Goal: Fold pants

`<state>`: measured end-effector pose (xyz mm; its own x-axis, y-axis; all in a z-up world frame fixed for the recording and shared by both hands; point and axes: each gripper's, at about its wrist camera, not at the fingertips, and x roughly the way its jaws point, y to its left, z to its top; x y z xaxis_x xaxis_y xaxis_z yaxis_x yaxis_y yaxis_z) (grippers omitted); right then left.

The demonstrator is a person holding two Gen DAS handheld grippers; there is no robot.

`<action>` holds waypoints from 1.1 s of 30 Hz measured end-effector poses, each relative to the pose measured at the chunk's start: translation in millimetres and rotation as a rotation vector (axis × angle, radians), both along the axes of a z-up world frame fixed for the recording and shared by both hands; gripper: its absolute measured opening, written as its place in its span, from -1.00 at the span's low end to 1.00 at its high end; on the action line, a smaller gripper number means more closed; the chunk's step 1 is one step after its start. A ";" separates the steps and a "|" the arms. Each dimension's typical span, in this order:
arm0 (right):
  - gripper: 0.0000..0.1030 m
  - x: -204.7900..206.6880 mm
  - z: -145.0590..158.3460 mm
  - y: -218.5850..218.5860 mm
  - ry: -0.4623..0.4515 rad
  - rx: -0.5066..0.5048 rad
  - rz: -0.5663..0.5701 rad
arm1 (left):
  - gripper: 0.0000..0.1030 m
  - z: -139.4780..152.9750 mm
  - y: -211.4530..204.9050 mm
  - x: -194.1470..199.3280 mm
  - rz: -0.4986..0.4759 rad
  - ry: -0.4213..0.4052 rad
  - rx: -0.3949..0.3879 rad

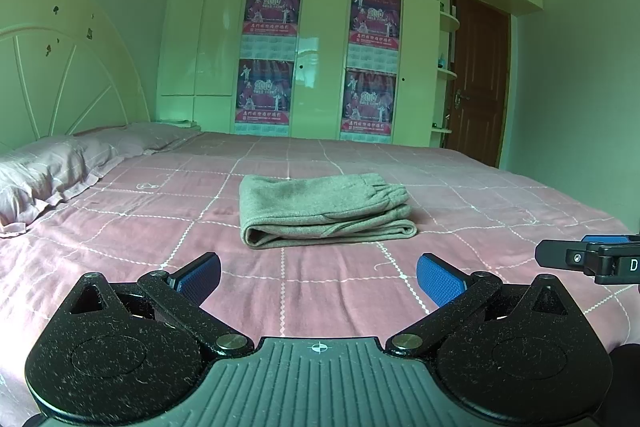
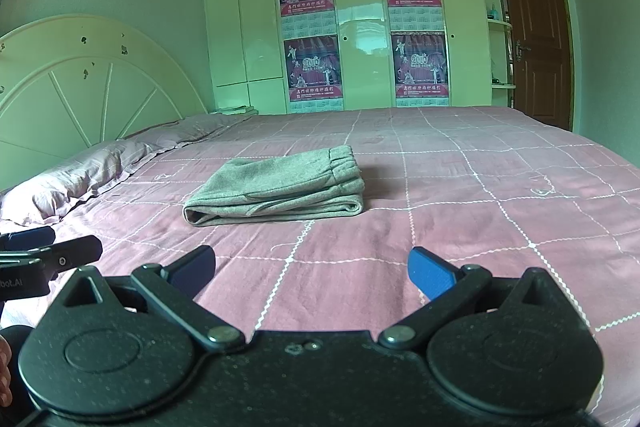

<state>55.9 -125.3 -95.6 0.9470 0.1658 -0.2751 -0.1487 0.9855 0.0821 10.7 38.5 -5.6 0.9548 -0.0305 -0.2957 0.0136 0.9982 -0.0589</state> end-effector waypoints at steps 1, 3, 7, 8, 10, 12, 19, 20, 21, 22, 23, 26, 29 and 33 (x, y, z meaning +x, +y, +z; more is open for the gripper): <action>0.89 -0.1 0.0 0.2 0.000 0.000 0.000 | 1.00 -0.3 -0.1 0.1 0.001 -0.001 0.001; 0.89 -0.1 -0.2 0.7 0.000 0.000 -0.001 | 1.00 -0.6 -0.2 0.4 0.001 -0.001 0.002; 0.89 0.0 0.3 0.0 0.000 0.002 -0.001 | 1.00 -0.8 -0.4 0.0 0.002 -0.003 0.003; 0.89 0.0 0.2 0.2 0.000 0.001 -0.001 | 1.00 -1.0 -0.2 0.4 0.001 -0.002 0.003; 0.89 -0.1 0.8 0.3 0.000 0.001 -0.001 | 1.00 -1.2 -0.2 0.2 0.002 -0.003 0.003; 0.89 -0.1 0.7 0.3 0.000 0.001 -0.001 | 1.00 -1.4 0.1 0.7 0.001 -0.003 0.004; 0.89 -0.5 1.5 0.0 -0.004 0.001 0.000 | 1.00 -2.0 0.3 0.1 0.002 -0.004 0.003; 0.89 -0.5 2.3 0.6 -0.006 0.001 0.001 | 1.00 -1.9 0.7 0.4 0.001 -0.005 0.003; 0.89 -0.5 2.8 1.1 -0.007 0.000 0.001 | 1.00 -2.0 1.0 0.7 0.002 -0.005 0.003; 0.89 -0.6 3.1 1.5 -0.009 0.000 0.001 | 1.00 -2.2 1.1 0.8 0.003 -0.006 0.003; 0.89 -0.5 3.4 1.7 -0.010 0.001 0.001 | 1.00 -2.4 1.5 0.9 0.004 -0.008 0.003; 0.89 -0.9 3.3 1.9 -0.011 0.001 0.000 | 1.00 -2.7 2.2 1.4 0.007 -0.009 0.002; 0.89 -1.5 4.4 2.3 -0.015 0.003 -0.002 | 1.00 -3.3 3.3 2.0 0.009 -0.011 0.005; 0.89 -1.8 4.7 3.1 -0.016 0.002 -0.003 | 1.00 -3.1 3.3 2.1 0.013 -0.014 0.009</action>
